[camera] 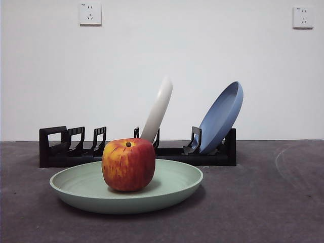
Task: Take the green plate from the plate rack,put the plate on the table,take the apple from the table,put the apple in the plate
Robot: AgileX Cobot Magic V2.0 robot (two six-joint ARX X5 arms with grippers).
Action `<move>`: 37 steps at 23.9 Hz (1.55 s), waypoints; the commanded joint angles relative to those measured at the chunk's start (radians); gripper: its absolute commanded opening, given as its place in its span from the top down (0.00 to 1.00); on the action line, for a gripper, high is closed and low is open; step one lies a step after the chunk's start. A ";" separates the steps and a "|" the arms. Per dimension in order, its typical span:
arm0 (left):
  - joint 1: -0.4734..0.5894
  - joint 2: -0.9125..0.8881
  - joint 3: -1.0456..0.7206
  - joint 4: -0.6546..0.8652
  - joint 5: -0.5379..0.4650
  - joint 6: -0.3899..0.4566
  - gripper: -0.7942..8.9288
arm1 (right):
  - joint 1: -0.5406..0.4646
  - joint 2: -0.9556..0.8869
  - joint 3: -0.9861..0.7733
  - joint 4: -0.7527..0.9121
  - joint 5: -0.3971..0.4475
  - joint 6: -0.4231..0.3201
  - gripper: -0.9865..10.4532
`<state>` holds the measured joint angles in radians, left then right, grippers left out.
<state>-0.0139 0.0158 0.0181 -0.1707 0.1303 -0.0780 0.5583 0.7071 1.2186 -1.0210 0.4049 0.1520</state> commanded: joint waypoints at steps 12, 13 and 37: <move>0.003 0.000 -0.008 0.010 0.000 0.012 0.92 | -0.481 -0.327 -0.943 0.997 -0.513 -0.232 0.93; 0.003 0.000 -0.008 0.010 0.000 0.012 0.92 | -0.481 -0.352 -0.978 1.013 -0.513 -0.232 0.93; 0.003 0.001 -0.008 0.010 0.000 0.012 0.92 | -0.481 -0.699 -1.204 0.834 -0.450 -0.277 0.93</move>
<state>-0.0139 0.0158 0.0181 -0.1707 0.1307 -0.0780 0.0784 0.0109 0.0246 -0.1902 -0.0483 -0.1070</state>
